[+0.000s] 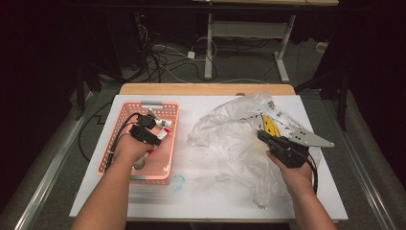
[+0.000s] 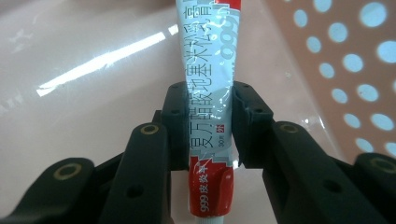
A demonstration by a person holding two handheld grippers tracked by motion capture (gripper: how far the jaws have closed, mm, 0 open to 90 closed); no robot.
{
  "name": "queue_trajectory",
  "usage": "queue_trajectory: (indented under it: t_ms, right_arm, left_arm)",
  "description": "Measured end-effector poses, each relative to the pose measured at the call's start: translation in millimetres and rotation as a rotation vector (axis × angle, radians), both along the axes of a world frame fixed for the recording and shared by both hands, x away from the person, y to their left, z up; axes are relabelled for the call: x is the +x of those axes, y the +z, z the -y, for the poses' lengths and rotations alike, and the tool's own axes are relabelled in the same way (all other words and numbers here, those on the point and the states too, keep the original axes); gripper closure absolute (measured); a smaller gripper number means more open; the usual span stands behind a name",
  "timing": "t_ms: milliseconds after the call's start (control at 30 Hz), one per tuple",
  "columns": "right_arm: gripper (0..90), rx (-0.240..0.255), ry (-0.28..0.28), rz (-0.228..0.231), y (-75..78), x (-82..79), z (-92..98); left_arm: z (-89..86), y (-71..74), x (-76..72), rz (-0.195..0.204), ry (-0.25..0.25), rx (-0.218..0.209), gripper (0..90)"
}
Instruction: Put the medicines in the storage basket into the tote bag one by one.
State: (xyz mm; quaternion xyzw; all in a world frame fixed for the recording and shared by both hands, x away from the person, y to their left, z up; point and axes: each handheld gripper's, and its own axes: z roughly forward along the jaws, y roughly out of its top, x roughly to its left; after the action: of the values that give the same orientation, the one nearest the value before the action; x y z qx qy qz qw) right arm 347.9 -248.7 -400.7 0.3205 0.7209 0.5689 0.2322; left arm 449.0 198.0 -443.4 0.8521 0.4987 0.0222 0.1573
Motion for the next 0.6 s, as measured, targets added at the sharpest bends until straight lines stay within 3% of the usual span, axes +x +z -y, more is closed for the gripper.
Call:
queue_trajectory:
  t_ms: [267, 600]
  right_arm:
    - [90.0, 0.007, -0.004, -0.001, 0.6, -1.3, 1.7]
    - [90.0, 0.009, 0.007, 0.006, 0.9, -2.1, 1.9]
  left_arm:
    - [-3.3, 9.6, -6.8, 0.055, 0.006, -0.041, 68.1]
    - [-3.6, 17.1, -24.7, 0.173, 0.014, -0.135, 68.1]
